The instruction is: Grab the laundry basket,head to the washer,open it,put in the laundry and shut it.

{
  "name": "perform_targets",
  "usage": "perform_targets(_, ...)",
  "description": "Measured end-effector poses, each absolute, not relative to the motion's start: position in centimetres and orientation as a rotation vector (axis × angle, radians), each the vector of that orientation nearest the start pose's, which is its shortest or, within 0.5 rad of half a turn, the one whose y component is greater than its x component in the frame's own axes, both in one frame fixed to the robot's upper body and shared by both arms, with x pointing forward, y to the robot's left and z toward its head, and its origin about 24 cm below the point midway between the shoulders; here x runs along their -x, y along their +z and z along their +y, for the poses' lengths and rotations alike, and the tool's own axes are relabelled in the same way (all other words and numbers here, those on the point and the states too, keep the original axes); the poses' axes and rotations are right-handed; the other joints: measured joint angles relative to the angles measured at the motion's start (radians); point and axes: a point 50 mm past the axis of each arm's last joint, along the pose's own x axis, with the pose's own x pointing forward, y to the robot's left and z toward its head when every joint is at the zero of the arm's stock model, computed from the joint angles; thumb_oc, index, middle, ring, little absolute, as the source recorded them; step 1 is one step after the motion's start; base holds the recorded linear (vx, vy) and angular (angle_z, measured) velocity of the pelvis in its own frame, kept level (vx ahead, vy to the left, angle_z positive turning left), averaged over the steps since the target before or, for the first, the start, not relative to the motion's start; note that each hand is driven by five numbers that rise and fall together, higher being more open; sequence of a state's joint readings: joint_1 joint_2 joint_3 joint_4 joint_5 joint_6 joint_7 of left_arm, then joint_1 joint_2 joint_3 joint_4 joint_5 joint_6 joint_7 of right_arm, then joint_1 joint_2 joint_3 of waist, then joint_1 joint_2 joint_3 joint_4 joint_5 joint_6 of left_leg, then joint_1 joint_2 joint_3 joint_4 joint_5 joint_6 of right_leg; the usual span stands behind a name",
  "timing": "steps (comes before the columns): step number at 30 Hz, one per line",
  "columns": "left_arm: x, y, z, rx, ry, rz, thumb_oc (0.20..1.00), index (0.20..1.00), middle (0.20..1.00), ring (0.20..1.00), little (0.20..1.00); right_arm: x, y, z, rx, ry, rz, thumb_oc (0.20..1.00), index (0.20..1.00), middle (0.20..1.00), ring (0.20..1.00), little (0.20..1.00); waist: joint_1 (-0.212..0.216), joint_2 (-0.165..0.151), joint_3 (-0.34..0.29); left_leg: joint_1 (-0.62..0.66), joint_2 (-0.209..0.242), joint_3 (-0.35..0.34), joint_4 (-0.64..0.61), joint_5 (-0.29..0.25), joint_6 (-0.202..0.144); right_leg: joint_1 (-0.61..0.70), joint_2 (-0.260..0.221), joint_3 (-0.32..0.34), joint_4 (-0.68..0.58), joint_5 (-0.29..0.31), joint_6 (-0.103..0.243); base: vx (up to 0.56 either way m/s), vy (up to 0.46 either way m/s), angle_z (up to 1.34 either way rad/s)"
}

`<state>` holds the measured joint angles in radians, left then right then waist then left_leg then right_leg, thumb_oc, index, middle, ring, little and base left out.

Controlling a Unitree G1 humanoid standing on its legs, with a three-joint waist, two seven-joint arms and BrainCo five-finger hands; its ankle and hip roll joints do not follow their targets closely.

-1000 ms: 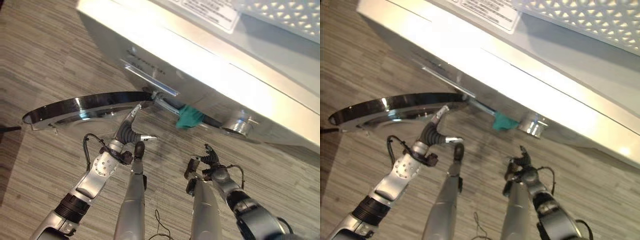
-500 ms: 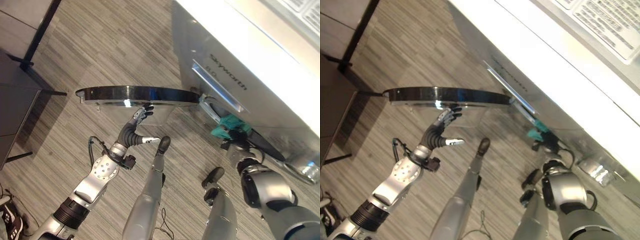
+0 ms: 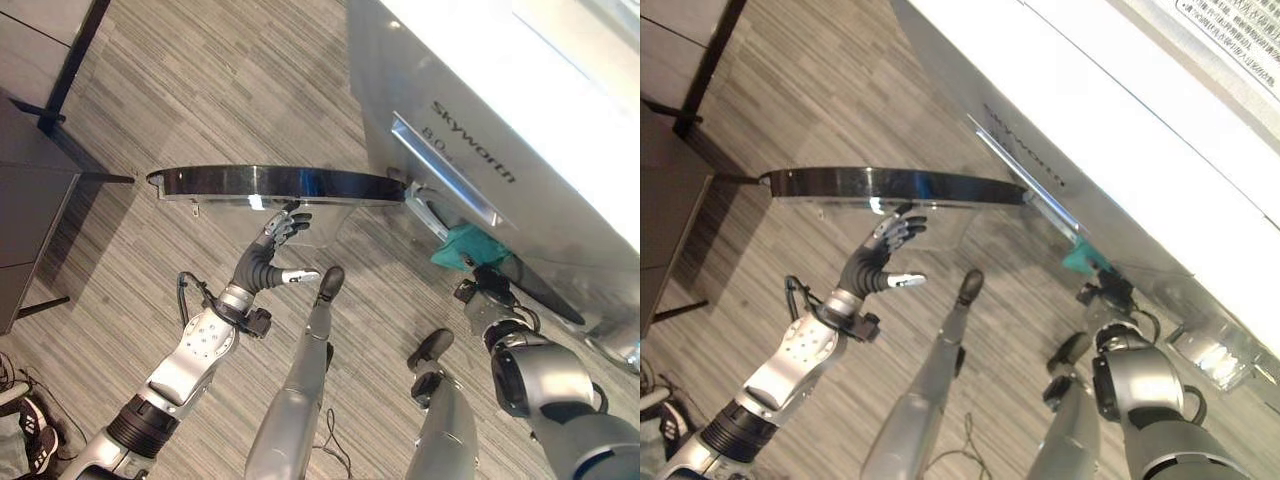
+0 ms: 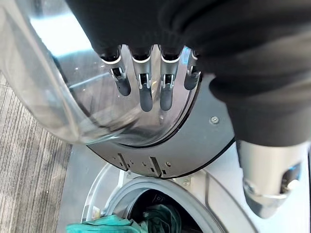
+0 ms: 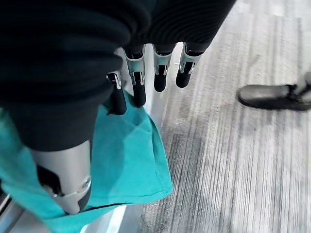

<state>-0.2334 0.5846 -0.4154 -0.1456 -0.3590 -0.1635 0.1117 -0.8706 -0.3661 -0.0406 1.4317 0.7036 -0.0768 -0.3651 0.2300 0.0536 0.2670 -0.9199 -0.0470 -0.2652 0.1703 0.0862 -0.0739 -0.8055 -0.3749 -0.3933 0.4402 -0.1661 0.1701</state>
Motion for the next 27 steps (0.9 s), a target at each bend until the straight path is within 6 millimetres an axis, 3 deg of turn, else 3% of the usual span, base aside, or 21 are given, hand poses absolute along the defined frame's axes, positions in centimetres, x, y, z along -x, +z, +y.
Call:
perform_targets(8, -26.9, 12.5, 14.0, -0.146, -0.380, -0.341, 1.000, 1.000, 1.000, 1.000, 1.000, -37.0, 6.0, -25.9, -0.565, -0.760, 0.331, 1.000, 1.000, 1.000, 1.000, 1.000, 0.011, 0.008, 0.001, -0.053, 0.002, -0.006, 0.001, 0.004, 0.000, -0.048, 0.006, -0.001, -0.005, -0.003, 0.000, 0.00, -0.022, 0.01)
perform_targets(11, -26.9, 12.6, 14.0, -0.145, -0.379, -0.341, 1.000, 1.000, 1.000, 1.000, 1.000, -36.9, 6.0, -26.1, -0.583, -0.777, 0.318, 1.000, 1.000, 1.000, 1.000, 1.000, 0.018, 0.009, 0.001, -0.060, 0.001, -0.012, 0.001, 0.004, 0.000, -0.047, 0.011, -0.001, -0.013, -0.004, 0.003, 0.00, -0.029, 0.05)
perform_targets(12, -26.9, 12.5, 14.0, -0.146, -0.378, -0.340, 1.000, 1.000, 1.000, 1.000, 1.000, -36.9, 6.0, -26.2, -0.595, -0.791, 0.319, 0.956, 0.956, 0.956, 0.956, 0.956, 0.020, 0.009, 0.002, -0.061, 0.001, -0.015, 0.001, 0.004, 0.000, -0.045, 0.011, -0.002, -0.015, -0.004, 0.003, 0.00, 0.000, 0.00)
perform_targets(13, -26.9, 12.5, 14.0, -0.146, -0.378, -0.340, 1.000, 1.000, 1.000, 1.000, 1.000, -36.9, 6.0, -26.2, -0.599, -0.796, 0.318, 0.749, 0.749, 0.749, 0.749, 0.749, 0.023, 0.009, 0.002, -0.060, 0.000, -0.015, 0.001, 0.004, 0.000, -0.043, 0.012, -0.002, -0.016, -0.005, 0.004, 0.00, 0.000, 0.00)
perform_targets(14, -26.9, 12.6, 14.0, -0.146, -0.377, -0.341, 1.000, 1.000, 1.000, 1.000, 1.000, -36.8, 6.0, -26.2, -0.605, -0.802, 0.316, 0.325, 0.325, 0.325, 0.325, 0.325, 0.025, 0.010, 0.002, -0.059, 0.000, -0.018, 0.001, 0.004, -0.001, -0.040, 0.012, -0.004, -0.019, -0.005, 0.004, 0.01, 0.013, 0.03)
perform_targets(15, -26.9, 12.6, 14.0, -0.145, -0.377, -0.341, 1.000, 1.000, 1.000, 1.000, 1.000, -36.8, 6.1, -26.2, -0.614, -0.807, 0.311, 0.238, 0.238, 0.238, 0.238, 0.238, 0.026, 0.014, 0.004, -0.057, 0.000, -0.021, 0.001, 0.004, -0.001, -0.034, 0.013, -0.007, -0.021, -0.005, 0.004, 0.01, 0.012, 0.04)
perform_targets(16, -26.9, 12.6, 14.0, -0.145, -0.377, -0.341, 1.000, 1.000, 1.000, 1.000, 1.000, -36.8, 6.2, -26.2, -0.625, -0.817, 0.305, 0.200, 0.200, 0.200, 0.200, 0.200, 0.028, 0.016, 0.005, -0.056, 0.000, -0.023, 0.001, 0.005, -0.002, -0.031, 0.013, -0.009, -0.023, -0.004, 0.005, 0.00, 0.016, 0.04)
perform_targets(23, -27.2, 12.6, 14.1, -0.149, -0.369, -0.342, 1.000, 1.000, 1.000, 1.000, 1.000, -36.7, 5.9, -25.9, -0.680, -0.827, 0.275, 0.200, 0.200, 0.200, 0.200, 0.200, 0.021, 0.023, 0.013, -0.041, 0.001, -0.022, 0.002, 0.005, -0.002, -0.009, 0.013, -0.010, -0.038, 0.005, 0.009, 0.00, 0.000, 0.00)
perform_targets(26, -27.3, 12.8, 14.7, -0.146, -0.321, -0.348, 1.000, 1.000, 1.000, 1.000, 1.000, -36.3, 5.5, -24.1, -0.755, -0.742, 0.157, 0.200, 0.200, 0.200, 0.200, 0.200, -0.025, 0.017, 0.039, 0.029, 0.003, -0.017, 0.000, 0.005, -0.002, 0.088, 0.027, -0.003, -0.102, 0.027, 0.017, 0.01, 0.000, -0.01)
perform_targets(27, -27.4, 12.8, 14.8, -0.145, -0.312, -0.349, 1.000, 1.000, 1.000, 1.000, 1.000, -36.5, 6.4, -23.8, -0.769, -0.715, 0.099, 0.200, 0.200, 0.200, 0.200, 0.200, -0.033, 0.017, 0.039, 0.036, 0.003, -0.017, -0.001, 0.005, -0.002, 0.097, 0.029, -0.003, -0.110, 0.031, 0.018, 0.02, -0.019, -0.09)
